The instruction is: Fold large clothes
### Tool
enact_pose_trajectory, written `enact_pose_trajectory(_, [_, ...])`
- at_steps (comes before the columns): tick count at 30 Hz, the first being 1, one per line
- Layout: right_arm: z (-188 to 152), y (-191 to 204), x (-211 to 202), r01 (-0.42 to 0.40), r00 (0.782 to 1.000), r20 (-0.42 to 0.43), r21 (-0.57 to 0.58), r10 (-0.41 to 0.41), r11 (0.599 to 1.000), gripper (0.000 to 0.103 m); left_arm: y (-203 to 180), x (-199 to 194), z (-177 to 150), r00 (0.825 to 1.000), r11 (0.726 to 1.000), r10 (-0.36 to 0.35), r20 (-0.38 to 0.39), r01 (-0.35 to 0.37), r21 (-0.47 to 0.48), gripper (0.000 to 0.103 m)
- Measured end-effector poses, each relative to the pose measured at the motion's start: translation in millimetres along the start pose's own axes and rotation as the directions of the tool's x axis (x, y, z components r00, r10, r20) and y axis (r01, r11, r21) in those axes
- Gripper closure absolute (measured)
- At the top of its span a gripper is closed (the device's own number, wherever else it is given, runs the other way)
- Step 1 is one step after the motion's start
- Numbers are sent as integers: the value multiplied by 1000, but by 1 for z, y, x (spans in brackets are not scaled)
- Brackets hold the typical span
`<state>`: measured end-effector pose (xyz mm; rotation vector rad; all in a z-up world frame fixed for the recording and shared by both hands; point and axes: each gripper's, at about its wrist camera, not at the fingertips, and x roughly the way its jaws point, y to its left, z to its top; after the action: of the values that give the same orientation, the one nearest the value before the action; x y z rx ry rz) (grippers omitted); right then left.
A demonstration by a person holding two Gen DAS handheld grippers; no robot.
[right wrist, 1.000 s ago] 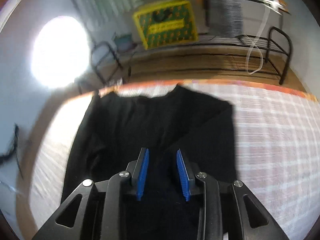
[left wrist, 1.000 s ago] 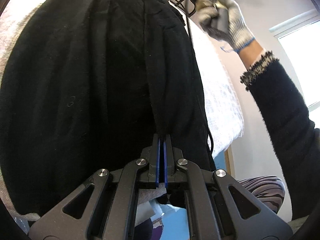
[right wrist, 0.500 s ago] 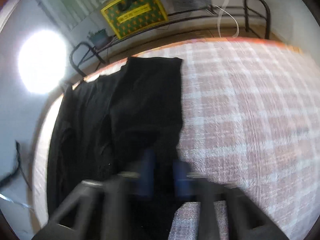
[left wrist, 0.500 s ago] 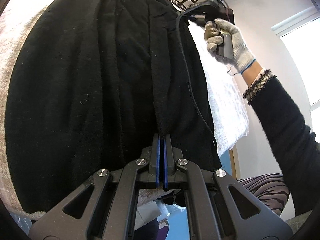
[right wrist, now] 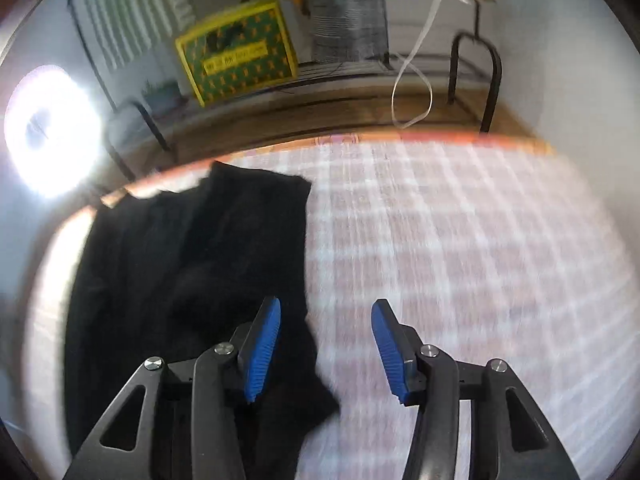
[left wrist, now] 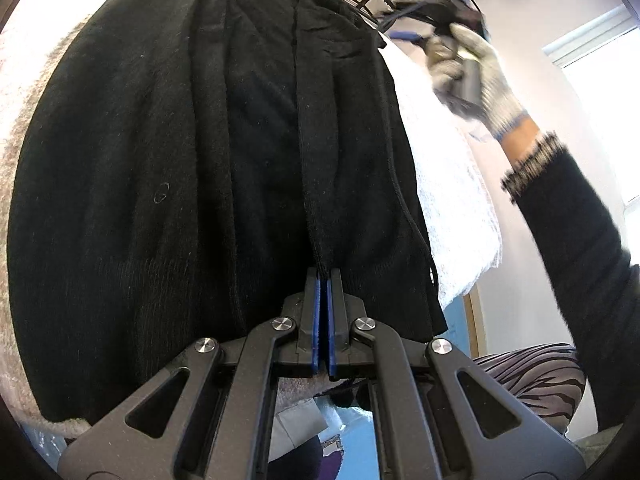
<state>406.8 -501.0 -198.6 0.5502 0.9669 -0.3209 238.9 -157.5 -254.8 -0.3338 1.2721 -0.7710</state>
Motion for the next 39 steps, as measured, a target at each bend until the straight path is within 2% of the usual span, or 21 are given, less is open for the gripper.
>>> enact_pose_trajectory(1, [-7,-4,-3,-26,1000,-14,32,26,999,52,0,0,0,1000,1000,-2,0,2,-2,103])
enact_pose_trajectory(2, [-18,-13,-9,-82,996,-37,87,85,993,52,1,0,0,1000,1000,-2,-1,2,-2,103])
enact_pose_trajectory(4, [-38,-25,-11,-163,981,-76,164,177,973,52,0,0,0,1000,1000,1,0,-1,0,103])
enact_pose_trajectory(8, [-50,-17,7,-212,962,-138,170,236,962,55,3,-2,4,1000,1000,9,0,-9,3,103])
enact_pose_trajectory(9, [-51,-14,11,-220,961,-134,164,243,962,69,3,-3,4,1000,1000,12,0,-12,6,103])
enact_pose_trajectory(10, [-51,-12,14,-226,960,-132,159,248,961,89,3,-3,5,1000,1000,14,0,-14,9,103])
enact_pose_trajectory(11, [-49,-7,16,-218,963,-130,137,235,966,99,3,-2,5,1000,1000,16,0,-16,11,103])
enact_pose_trajectory(12, [-46,-2,16,-190,971,-126,105,202,976,102,3,-2,5,1000,1000,16,-1,-16,10,103])
enact_pose_trajectory(15, [-29,5,6,-65,996,-60,-2,65,998,102,2,-3,6,1000,1000,15,-3,-14,15,103])
enact_pose_trajectory(18, [-13,-6,5,-14,999,-29,15,14,1000,102,1,-1,8,1000,1000,13,-7,-13,11,103])
enact_pose_trajectory(20, [-10,-5,10,-37,998,-42,-2,37,999,102,1,-1,9,1000,1000,17,-8,-17,12,103])
enact_pose_trajectory(21, [-11,-3,9,-30,999,-39,-16,30,999,96,1,-1,9,1000,1000,19,-9,-18,12,103])
enact_pose_trajectory(25, [-21,-8,-12,-92,995,-19,42,93,995,75,1,-2,11,1000,1000,8,-19,-7,7,103])
enact_pose_trajectory(29, [-40,-5,-61,-128,992,19,31,128,991,72,4,-7,14,1000,1000,21,-10,-21,9,103])
enact_pose_trajectory(32, [-59,-2,-104,-196,980,45,42,194,980,69,8,-9,16,1000,999,-13,-28,12,-30,103])
enact_pose_trajectory(36, [-96,3,-167,-264,962,82,15,262,965,68,7,-14,17,1000,1000,7,-18,-7,-24,103])
enact_pose_trajectory(39, [-134,8,-207,-305,949,87,9,303,952,67,1,-22,15,998,998,58,14,-58,0,103])
